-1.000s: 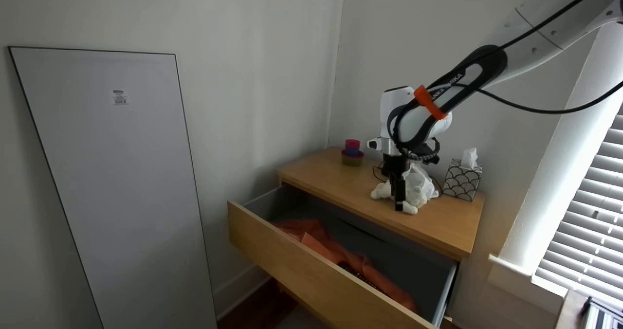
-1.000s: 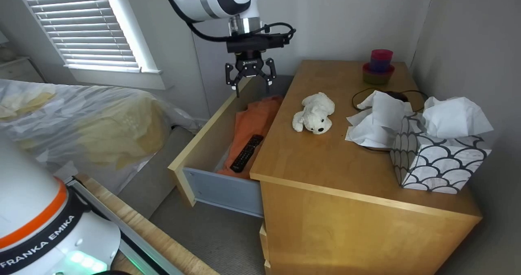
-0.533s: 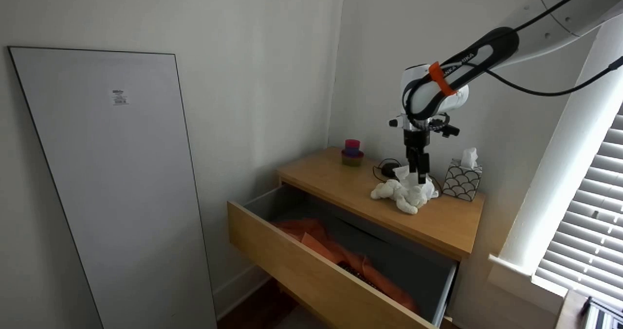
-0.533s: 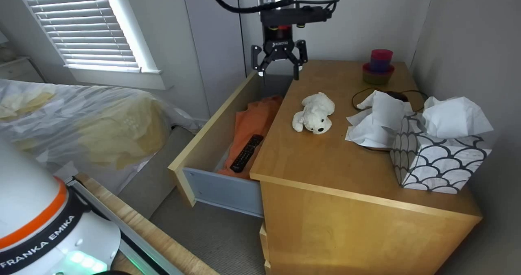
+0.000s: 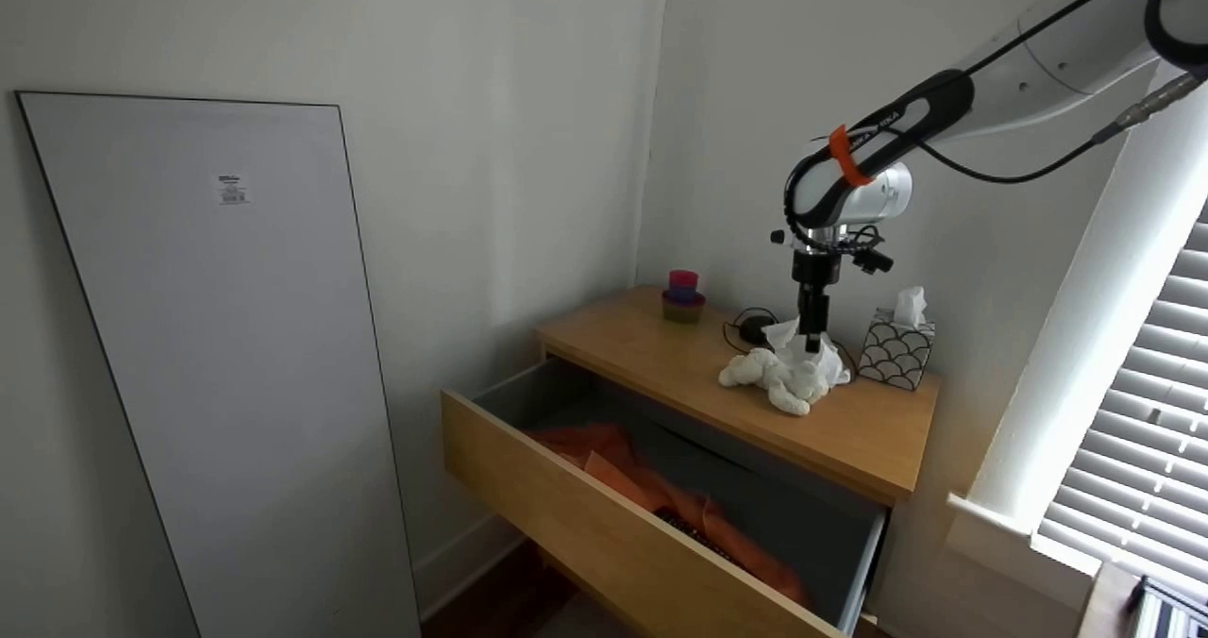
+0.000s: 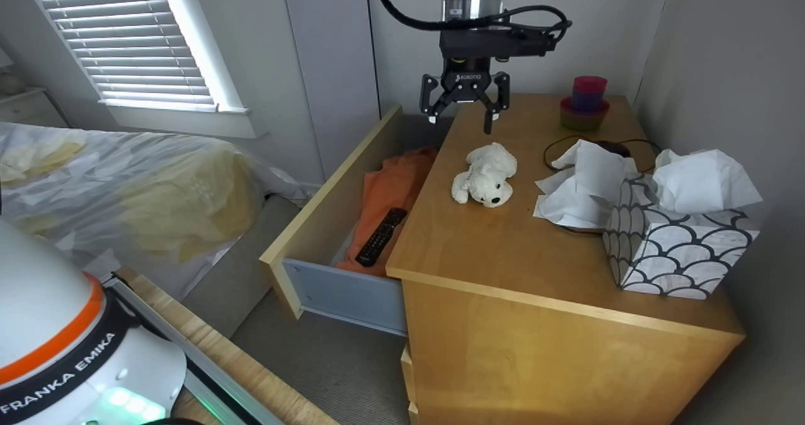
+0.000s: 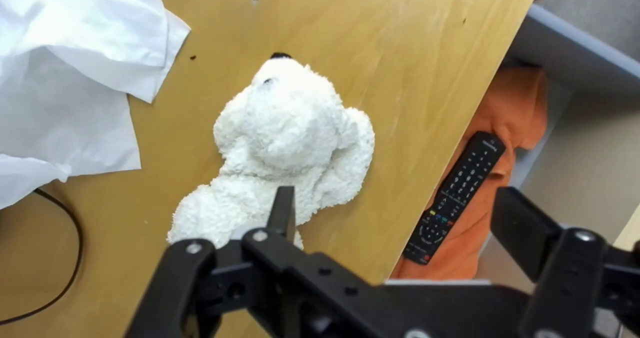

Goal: Put the black remote control and white bear in the open drawer

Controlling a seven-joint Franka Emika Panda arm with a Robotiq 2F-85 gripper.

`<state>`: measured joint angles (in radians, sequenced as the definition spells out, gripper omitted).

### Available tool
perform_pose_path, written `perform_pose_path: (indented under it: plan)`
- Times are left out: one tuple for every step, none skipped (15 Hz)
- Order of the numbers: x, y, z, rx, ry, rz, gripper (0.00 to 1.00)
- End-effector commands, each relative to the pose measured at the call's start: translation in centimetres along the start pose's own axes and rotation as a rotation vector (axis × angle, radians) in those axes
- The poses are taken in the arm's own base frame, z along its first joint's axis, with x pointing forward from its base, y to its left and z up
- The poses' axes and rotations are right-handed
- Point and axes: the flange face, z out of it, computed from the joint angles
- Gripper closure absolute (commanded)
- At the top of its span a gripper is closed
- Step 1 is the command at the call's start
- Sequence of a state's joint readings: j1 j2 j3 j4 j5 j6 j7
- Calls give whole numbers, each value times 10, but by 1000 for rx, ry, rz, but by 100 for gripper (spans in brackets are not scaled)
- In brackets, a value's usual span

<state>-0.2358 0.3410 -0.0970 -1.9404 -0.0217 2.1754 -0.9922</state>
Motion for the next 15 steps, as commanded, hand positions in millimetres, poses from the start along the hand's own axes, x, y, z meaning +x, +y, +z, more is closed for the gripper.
perform_pose_path:
  plan:
    - [17, 16, 26, 2, 86, 106, 0]
    - [21, 21, 33, -13, 106, 128, 0]
    - [23, 25, 37, -33, 120, 151, 0]
    - [25, 31, 43, -51, 125, 171, 0]
    - [26, 35, 48, -58, 128, 191, 0]
    - [27, 38, 52, -67, 134, 210, 0]
    - [27, 42, 56, -64, 132, 230, 0]
    - [28, 45, 61, -66, 133, 247, 0]
    - [28, 47, 64, -65, 133, 265, 0]
    - [28, 50, 68, -57, 132, 277, 0]
    - [28, 54, 71, -58, 132, 290, 0]
    - [28, 57, 73, -62, 137, 299, 0]
    - [27, 59, 76, -60, 138, 310, 0]
    - [27, 62, 78, -54, 136, 318, 0]
    - [28, 65, 82, -50, 136, 325, 0]
